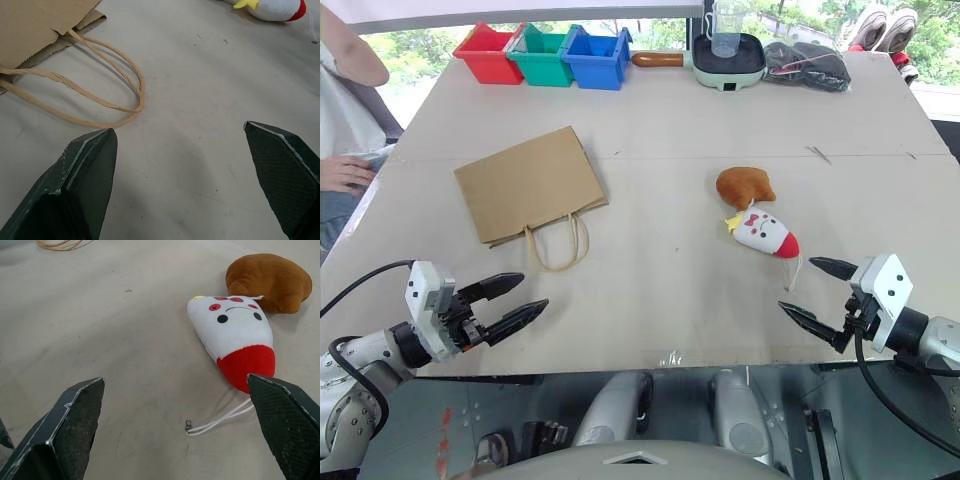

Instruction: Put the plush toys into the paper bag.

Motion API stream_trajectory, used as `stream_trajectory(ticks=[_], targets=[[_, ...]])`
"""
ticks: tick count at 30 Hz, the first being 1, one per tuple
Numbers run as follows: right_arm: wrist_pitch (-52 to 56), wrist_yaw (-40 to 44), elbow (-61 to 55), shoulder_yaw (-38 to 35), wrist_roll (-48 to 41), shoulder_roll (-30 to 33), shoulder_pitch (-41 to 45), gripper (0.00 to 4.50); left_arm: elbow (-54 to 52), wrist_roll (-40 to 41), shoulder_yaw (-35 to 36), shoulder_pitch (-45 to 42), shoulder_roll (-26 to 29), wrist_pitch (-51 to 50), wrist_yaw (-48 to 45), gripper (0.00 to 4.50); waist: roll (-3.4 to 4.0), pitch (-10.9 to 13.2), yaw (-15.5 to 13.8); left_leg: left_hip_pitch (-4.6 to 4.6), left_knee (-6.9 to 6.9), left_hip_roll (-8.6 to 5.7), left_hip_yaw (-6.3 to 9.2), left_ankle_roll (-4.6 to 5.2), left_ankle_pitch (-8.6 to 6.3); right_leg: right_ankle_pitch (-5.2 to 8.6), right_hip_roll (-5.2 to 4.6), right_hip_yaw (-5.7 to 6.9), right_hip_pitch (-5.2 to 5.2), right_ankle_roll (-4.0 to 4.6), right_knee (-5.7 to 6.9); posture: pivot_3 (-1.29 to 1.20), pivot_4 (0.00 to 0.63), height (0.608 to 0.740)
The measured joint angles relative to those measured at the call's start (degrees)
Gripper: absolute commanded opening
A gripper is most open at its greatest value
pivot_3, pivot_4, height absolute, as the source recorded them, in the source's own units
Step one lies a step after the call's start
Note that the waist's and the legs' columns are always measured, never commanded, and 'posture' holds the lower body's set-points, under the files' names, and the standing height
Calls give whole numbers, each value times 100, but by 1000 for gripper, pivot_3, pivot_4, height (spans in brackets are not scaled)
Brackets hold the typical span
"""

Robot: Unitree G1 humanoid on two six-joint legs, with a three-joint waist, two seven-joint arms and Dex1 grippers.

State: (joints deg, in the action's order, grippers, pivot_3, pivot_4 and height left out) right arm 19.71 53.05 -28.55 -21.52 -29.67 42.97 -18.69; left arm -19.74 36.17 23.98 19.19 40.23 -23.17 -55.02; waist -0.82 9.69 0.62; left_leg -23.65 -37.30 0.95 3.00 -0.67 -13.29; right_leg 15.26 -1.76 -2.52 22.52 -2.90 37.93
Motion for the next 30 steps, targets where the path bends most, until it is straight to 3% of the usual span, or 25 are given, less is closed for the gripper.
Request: stream_trajectory(ticks=[3,5,11,20,23,28,29,30], targets=[[21,-118,-146,43,-11,-87,32,4449,187,-64,1,-199,3,101,-7,4379,0,0,-9,0,0,-1,3,0,0,1,4,4,1,0,3,0,150,740],[144,-349,-560,327,-108,-253,233,4449,745,-347,14,-879,92,470,23,4379,-2,0,-21,1,-2,-3,9,-1,1,2,21,6,1,-1,4,0,150,740],[253,-602,-857,599,-176,-348,322,4449,2205,-1657,-43,-1639,694,2422,-121,4379,-11,-6,13,-6,6,-7,-17,1,-2,-9,13,-14,16,-11,-5,0,150,740],[238,-763,-887,805,-105,-417,307,4449,3440,-3173,-1132,-2560,790,4780,-62,4379,-14,-5,-26,-5,6,-13,-11,3,-3,-11,7,-5,14,-14,2,0,150,740],[233,-832,-899,853,-76,-450,327,4500,3650,-3388,-1496,-2869,781,5225,-40,3644,-17,-7,-4,-5,5,-13,-11,3,-3,-12,8,-6,14,-15,4,0,150,740],[130,-1103,-937,1069,255,-549,384,4500,3680,-3070,-1832,-3043,694,5293,-404,1348,-16,-6,28,-5,6,-10,-10,3,-3,-12,10,-4,16,-15,10,0,150,740],[79,-1212,-975,1136,415,-587,394,4500,3674,-2891,-1841,-3046,661,5166,-495,713,-16,-6,23,-5,6,-10,-8,3,-3,-12,10,-3,16,-15,11,0,150,740],[59,-1246,-991,1173,467,-603,396,4500,3663,-2817,-1843,-3047,651,5091,-527,399,-16,-6,21,-5,5,-11,-7,3,-3,-12,11,-2,16,-15,12,0,150,740]])
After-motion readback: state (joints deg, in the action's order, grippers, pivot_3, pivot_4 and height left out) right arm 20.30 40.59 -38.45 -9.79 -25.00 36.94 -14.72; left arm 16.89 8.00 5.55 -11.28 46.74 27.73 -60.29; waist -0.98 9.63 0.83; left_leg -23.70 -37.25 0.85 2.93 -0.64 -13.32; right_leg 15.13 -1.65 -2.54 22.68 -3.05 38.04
